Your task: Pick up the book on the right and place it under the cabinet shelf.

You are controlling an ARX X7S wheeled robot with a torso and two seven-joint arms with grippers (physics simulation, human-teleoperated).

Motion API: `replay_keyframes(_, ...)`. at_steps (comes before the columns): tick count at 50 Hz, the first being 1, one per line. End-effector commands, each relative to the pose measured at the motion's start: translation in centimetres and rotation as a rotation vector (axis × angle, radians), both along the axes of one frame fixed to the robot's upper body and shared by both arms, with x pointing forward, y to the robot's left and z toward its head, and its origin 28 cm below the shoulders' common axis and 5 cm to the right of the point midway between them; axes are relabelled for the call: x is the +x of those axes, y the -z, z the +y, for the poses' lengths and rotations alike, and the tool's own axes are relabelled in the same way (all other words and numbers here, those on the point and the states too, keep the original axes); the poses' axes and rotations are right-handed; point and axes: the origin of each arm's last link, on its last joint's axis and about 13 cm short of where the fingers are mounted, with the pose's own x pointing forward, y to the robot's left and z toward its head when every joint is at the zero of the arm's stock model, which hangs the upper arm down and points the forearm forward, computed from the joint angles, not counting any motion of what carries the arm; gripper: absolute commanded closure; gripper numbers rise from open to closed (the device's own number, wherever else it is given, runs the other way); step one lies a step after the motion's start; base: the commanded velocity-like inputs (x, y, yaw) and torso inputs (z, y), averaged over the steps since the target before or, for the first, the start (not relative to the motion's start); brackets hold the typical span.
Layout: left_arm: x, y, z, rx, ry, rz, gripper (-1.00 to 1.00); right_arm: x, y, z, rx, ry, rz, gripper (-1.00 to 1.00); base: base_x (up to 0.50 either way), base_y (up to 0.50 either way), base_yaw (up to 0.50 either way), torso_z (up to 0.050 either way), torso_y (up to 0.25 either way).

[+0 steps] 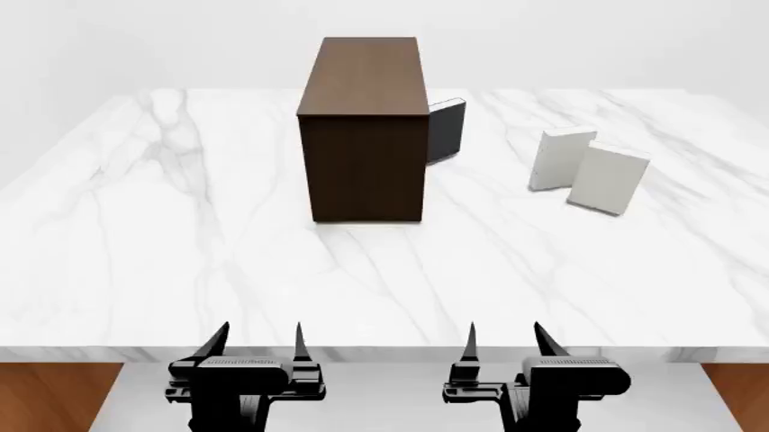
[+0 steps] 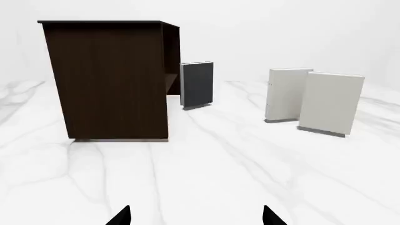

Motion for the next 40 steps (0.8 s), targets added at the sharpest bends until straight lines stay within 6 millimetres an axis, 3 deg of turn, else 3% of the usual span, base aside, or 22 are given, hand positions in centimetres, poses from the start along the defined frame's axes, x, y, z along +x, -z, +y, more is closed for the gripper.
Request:
replay_keyframes(1,-0.1,-1.3,0.1,0.007,0.013,-0.025,-1.00,0.1,-1.2,0.1,-0.011,-0.019,0.002,-1.00,0.00,0.00,0.00,0.000,0.000)
replay_keyframes(11,1.3,-11.1,0.7,0.009,0.044,-0.174,-1.00,1.0,-12.2,-0.3,-0.018,-0.062,-0.092,-1.00,0.00,0.00,0.00,0.000,0.000)
replay_keyframes(18,2.0,-14.9,0.5,-0.005,0.041,-0.241,-1.00,1.0,-16.6,-0.7,-0.083,-0.055,-0.208,-1.00,0.00,0.00,0.00,0.000,0.000)
replay_keyframes(29,2.0,-16.4,0.1,0.008,0.044,-0.275,-1.00,0.8,-18.9,-1.2,-0.109,-0.049,-0.247,-1.00,0.00,0.00,0.00,0.002,0.000)
replay_keyframes(40,2.1,-16.9,0.2,0.009,0.040,-0.289,-1.00,0.9,-19.3,-1.2,-0.102,-0.048,-0.265,-1.00,0.00,0.00,0.00,0.045,0.000)
